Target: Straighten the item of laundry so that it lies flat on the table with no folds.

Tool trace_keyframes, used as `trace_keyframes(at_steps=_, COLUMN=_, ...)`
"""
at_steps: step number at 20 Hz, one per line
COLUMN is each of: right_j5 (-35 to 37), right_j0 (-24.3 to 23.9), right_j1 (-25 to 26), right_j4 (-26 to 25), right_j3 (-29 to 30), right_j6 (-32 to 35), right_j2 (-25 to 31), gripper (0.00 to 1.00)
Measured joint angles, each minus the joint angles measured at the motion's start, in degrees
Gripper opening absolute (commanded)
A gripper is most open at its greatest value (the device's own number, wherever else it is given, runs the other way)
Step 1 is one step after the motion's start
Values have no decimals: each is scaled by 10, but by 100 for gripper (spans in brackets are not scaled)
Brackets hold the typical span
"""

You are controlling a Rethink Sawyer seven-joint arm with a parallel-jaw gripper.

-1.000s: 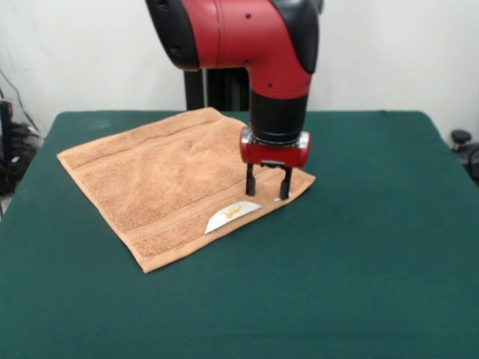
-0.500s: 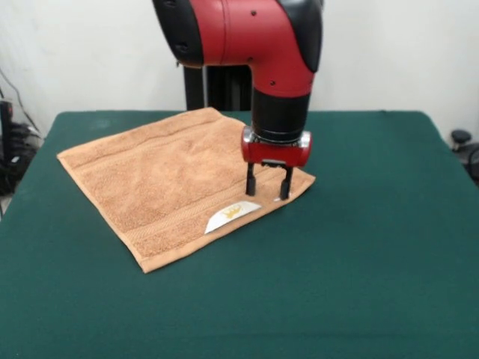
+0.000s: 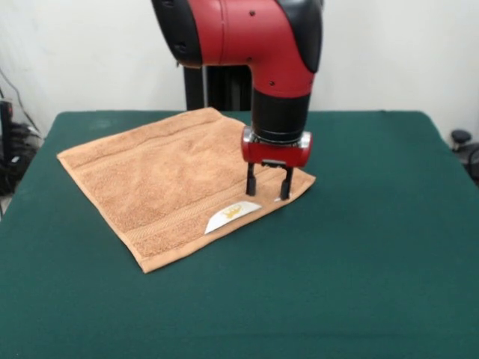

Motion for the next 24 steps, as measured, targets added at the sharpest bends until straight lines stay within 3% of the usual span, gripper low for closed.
trace_keyframes(at_steps=24, right_j5=127, right_j0=4, right_j1=15, right_j4=22, right_j3=-60, right_j6=0, right_j2=13, gripper=100)
